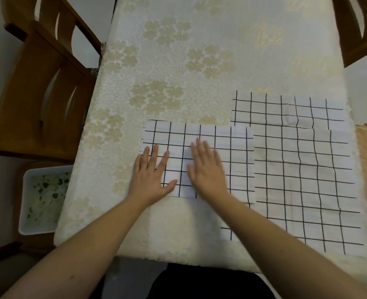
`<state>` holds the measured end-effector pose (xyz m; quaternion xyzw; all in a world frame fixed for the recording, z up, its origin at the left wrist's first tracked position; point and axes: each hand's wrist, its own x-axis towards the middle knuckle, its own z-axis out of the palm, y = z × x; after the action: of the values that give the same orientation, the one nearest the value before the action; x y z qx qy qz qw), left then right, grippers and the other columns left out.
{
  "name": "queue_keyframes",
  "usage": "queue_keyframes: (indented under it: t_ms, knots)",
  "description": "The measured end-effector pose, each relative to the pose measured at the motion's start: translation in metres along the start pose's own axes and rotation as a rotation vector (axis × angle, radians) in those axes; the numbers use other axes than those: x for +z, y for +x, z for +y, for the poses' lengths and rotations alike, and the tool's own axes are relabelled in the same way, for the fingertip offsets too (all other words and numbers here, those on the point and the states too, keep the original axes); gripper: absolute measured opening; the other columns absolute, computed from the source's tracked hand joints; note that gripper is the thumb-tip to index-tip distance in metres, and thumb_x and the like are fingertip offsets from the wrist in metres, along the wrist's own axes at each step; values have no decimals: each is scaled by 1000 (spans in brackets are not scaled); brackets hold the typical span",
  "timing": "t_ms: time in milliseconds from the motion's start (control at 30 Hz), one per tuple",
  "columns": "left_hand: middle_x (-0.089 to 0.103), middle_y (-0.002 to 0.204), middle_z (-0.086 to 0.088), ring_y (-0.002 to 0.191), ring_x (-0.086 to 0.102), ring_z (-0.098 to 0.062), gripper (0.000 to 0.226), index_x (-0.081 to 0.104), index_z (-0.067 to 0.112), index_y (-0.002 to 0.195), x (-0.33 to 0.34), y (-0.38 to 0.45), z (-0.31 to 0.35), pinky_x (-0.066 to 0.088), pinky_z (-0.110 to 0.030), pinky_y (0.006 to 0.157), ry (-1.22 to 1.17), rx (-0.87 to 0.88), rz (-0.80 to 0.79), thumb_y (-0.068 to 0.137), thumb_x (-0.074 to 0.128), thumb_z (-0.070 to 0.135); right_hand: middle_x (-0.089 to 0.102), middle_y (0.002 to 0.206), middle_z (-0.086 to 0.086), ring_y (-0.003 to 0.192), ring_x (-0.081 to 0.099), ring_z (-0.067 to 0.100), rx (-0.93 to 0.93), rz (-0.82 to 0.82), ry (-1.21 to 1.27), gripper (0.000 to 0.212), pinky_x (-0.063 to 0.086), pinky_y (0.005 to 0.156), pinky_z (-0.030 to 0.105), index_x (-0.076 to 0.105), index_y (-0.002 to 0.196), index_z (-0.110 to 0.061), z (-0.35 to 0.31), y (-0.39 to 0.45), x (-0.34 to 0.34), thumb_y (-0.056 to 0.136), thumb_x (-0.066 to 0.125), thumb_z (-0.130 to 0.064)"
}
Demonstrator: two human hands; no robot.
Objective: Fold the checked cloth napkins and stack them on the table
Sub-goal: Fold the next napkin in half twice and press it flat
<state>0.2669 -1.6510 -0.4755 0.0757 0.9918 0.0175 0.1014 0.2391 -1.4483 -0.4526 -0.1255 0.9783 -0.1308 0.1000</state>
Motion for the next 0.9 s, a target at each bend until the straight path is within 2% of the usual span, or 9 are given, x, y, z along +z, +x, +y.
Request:
queue_keyframes:
  t_ms: [133, 333, 467, 633, 800, 867, 900]
  knots:
    - [-9, 164, -10, 150, -11, -30, 90, 2, 28, 156, 0, 1, 0, 4, -51, 121, 16, -5, -17, 84, 25, 76, 15, 163, 5, 151, 11, 21, 12, -59, -11, 59, 3, 120, 39, 18, 156, -14, -28, -19, 27, 102, 18, -37]
    - [-13, 163, -10, 149, -16, -29, 90, -3, 27, 156, -2, -1, 0, 0, -50, 121, 0, 7, -20, 85, 24, 75, -14, 163, -3, 149, -16, 15, 143, -64, -66, 67, -12, 120, 37, -6, 156, -27, 40, -47, 15, 98, 13, -56]
    - [-14, 163, -9, 149, -17, -29, 89, -5, 28, 156, -2, 0, 0, -1, -51, 121, -7, 8, -28, 86, 22, 76, -18, 163, -4, 148, -21, 13, 294, -60, -94, 70, -11, 121, 39, -12, 155, -29, 99, -75, -2, 96, 10, -60]
    - [-12, 163, -10, 149, -16, -30, 89, -6, 28, 156, -3, 0, 0, 0, -51, 120, 6, 8, -31, 86, 21, 76, -13, 163, -6, 148, -19, 12, 358, -47, -88, 70, -15, 119, 38, -8, 155, -32, 118, -88, -8, 96, 16, -61]
    - [-17, 162, -9, 148, -20, -29, 89, -9, 29, 155, -6, 0, 1, -3, -51, 120, -14, 6, -56, 85, 18, 77, -14, 163, -6, 148, -22, 12, 346, -51, -99, 70, -20, 117, 37, -9, 155, -31, 116, -86, -12, 96, 12, -62]
    - [-25, 160, -7, 146, -27, -26, 88, -16, 32, 153, -9, 1, -1, -8, -49, 120, -28, 5, -110, 84, 14, 78, -6, 165, -3, 150, -15, 14, 354, -11, -59, 68, -17, 117, 37, 0, 157, -28, 113, -86, -15, 99, 19, -58]
    - [-28, 159, -5, 144, -30, -24, 87, -18, 33, 152, -12, 2, -2, -10, -49, 120, -47, 6, -141, 84, 11, 79, 5, 164, 1, 151, -5, 18, 384, 28, -8, 65, -9, 118, 40, 10, 156, -25, 109, -85, -17, 100, 26, -54]
